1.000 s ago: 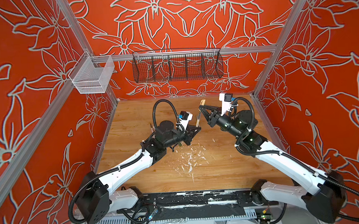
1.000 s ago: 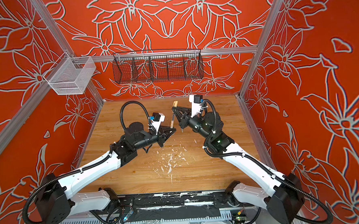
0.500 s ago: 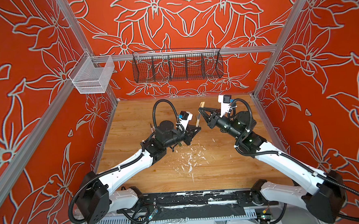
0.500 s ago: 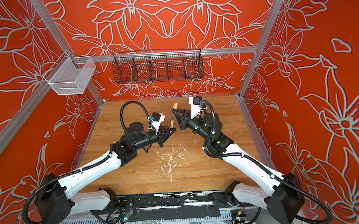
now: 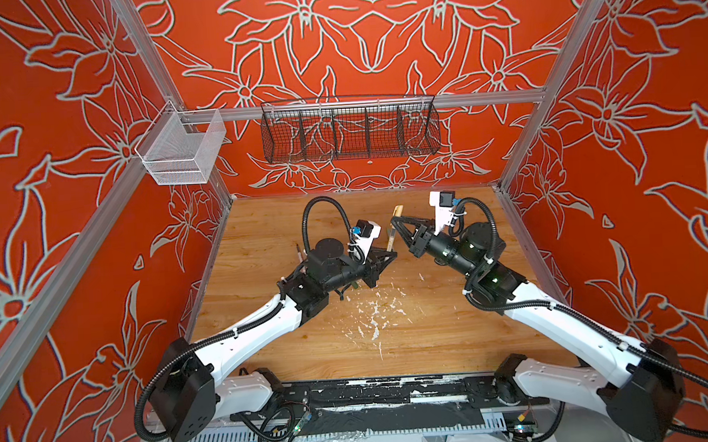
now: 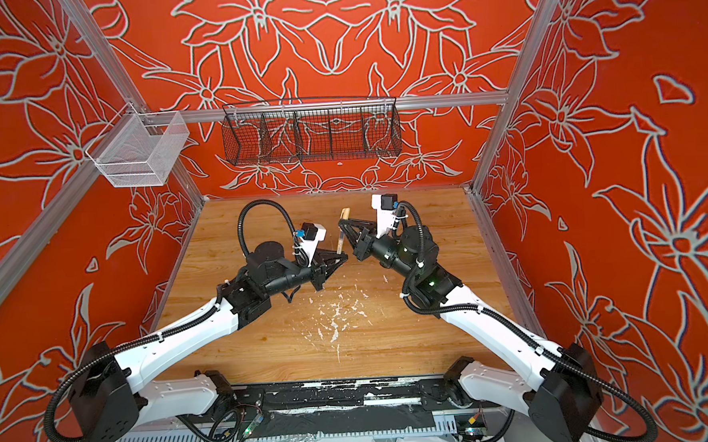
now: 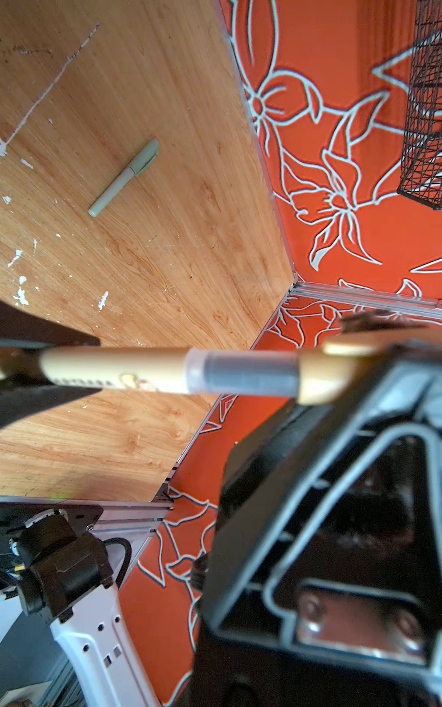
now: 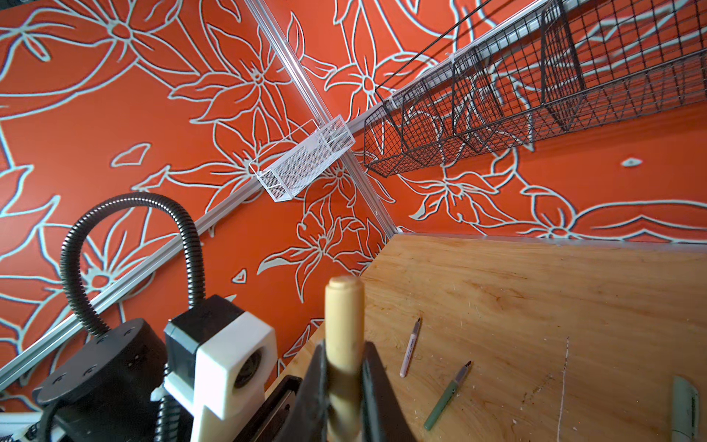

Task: Insert the pens into the pen caps

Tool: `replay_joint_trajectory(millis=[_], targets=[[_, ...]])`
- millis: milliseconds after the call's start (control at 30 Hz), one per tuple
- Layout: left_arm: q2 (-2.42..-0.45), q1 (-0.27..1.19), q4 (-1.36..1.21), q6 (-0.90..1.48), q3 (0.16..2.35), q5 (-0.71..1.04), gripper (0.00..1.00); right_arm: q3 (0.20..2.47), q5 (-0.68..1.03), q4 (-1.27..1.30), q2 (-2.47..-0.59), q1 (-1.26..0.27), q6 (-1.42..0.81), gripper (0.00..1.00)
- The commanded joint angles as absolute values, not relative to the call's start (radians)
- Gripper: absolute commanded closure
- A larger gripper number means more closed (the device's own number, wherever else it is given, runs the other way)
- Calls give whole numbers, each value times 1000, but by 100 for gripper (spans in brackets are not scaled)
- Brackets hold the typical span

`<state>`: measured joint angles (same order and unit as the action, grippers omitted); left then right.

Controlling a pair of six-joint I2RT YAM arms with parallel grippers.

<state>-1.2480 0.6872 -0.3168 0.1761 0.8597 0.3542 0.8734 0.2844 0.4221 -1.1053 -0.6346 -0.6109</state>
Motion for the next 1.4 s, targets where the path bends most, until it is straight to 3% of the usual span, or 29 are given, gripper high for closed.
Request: replay_joint_trajectory(millis=[0,833,1167,1367], targets=[[-1234,690,-347,167,866,350,100,862,334,424,-1100,-646,-635,87],[-1231,690,-332,146,866,302,100,875,319,263,-1057,-669,-459,72],[-1220,690,-298,45,867,218,100,997,250,54,-1050,-669,-356,64],[-1210,690,-290,-17,858,153,100,1002,271,106,-1049,-669,-335,67]])
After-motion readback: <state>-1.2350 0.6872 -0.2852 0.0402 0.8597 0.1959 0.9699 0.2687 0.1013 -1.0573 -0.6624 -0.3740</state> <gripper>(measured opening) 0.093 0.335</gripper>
